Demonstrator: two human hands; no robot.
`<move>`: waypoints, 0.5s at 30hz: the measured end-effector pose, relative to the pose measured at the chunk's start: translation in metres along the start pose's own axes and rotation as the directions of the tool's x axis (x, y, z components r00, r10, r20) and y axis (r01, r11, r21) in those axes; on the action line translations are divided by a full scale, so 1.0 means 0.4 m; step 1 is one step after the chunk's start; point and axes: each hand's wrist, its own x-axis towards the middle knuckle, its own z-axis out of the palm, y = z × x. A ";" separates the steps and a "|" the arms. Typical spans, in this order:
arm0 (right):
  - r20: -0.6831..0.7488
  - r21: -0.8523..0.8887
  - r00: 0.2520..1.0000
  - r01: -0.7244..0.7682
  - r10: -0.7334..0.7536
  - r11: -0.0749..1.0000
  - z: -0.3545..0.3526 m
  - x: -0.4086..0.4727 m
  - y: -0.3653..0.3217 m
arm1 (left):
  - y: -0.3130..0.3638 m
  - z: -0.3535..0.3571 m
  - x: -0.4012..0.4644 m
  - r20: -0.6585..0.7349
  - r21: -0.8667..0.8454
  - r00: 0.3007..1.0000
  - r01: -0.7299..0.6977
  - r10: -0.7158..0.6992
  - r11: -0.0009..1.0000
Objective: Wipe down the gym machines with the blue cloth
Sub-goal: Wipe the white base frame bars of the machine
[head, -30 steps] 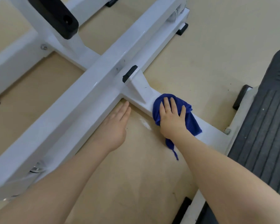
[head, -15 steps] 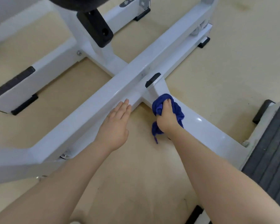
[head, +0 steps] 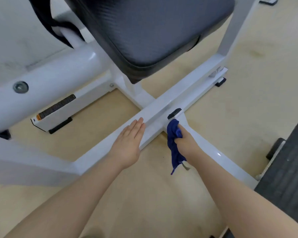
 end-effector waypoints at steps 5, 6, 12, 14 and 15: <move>0.011 0.145 1.000 -0.004 0.002 0.989 -0.020 -0.148 -0.226 | 0.046 -0.188 -0.045 0.084 -0.100 0.996 -0.008 0.016 0.995; 0.011 0.139 1.000 0.007 -0.008 0.990 -0.029 -0.178 -0.263 | 0.058 -0.223 -0.058 0.100 -0.123 0.995 0.002 0.010 0.992; 0.090 0.051 0.996 0.015 -0.019 0.999 -0.103 -0.380 -0.516 | 0.128 -0.481 -0.174 0.206 -0.139 0.978 0.001 0.028 0.990; 0.124 0.017 0.992 -0.004 0.002 1.000 -0.126 -0.453 -0.597 | 0.150 -0.586 -0.215 0.226 -0.179 0.974 0.027 0.014 0.983; 0.171 0.014 0.985 -0.010 0.007 1.000 -0.134 -0.486 -0.623 | 0.160 -0.621 -0.233 0.241 -0.191 0.971 0.041 0.006 0.981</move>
